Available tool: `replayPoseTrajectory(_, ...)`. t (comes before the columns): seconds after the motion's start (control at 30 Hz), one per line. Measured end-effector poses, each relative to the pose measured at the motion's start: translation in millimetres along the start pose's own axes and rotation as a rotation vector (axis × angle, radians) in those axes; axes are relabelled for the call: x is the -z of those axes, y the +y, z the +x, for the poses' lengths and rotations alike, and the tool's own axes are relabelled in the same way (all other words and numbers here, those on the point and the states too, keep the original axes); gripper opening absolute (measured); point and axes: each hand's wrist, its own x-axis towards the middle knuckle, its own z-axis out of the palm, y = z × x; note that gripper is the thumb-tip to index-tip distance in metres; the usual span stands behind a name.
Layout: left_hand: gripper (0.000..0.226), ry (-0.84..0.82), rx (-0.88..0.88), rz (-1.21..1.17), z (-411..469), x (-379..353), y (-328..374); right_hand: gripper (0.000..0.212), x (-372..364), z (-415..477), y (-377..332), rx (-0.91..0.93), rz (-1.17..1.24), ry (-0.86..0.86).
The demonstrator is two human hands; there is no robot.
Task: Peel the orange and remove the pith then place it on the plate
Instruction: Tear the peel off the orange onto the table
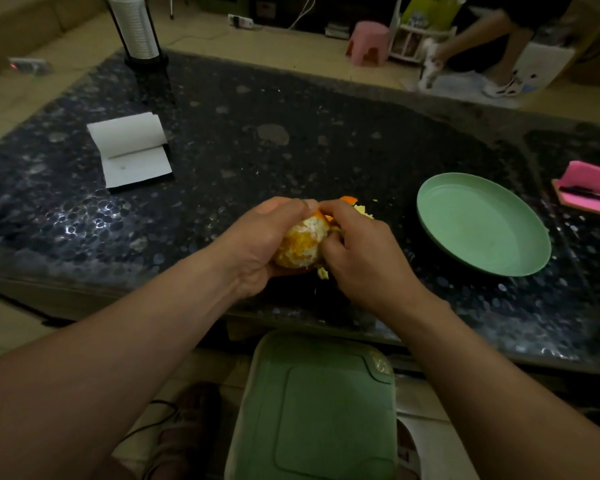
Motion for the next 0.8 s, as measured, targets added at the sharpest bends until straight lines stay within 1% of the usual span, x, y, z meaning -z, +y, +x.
replayPoseTrajectory(0.13,0.031,-0.007,-0.020,0.016,-0.4,1.7,2.3,0.040,0.8,-1.5,2.7,-0.037,0.078,-0.032)
replayPoseTrajectory(0.27,0.022,-0.022,-0.045,0.036,-0.3,2.6,2.7,0.033,-1.1,1.3,4.0,-0.117,0.141,-0.037)
replayPoseTrajectory(0.5,0.016,-0.015,-0.070,0.033,0.9,1.4,-0.5,0.032,-3.8,0.1,3.1,-0.098,0.148,0.004)
replayPoseTrajectory(0.6,0.020,-0.025,-0.066,0.031,0.6,2.5,-0.1,0.032,-6.1,0.4,4.2,-0.079,0.126,0.023)
replayPoseTrajectory(0.7,0.023,-0.029,-0.066,0.028,0.2,4.1,1.8,0.030,-6.1,0.5,6.7,-0.095,0.166,-0.016)
replayPoseTrajectory(0.8,0.019,-0.032,-0.069,0.031,1.2,5.4,1.8,0.030,-6.5,3.1,8.9,-0.136,0.195,-0.046)
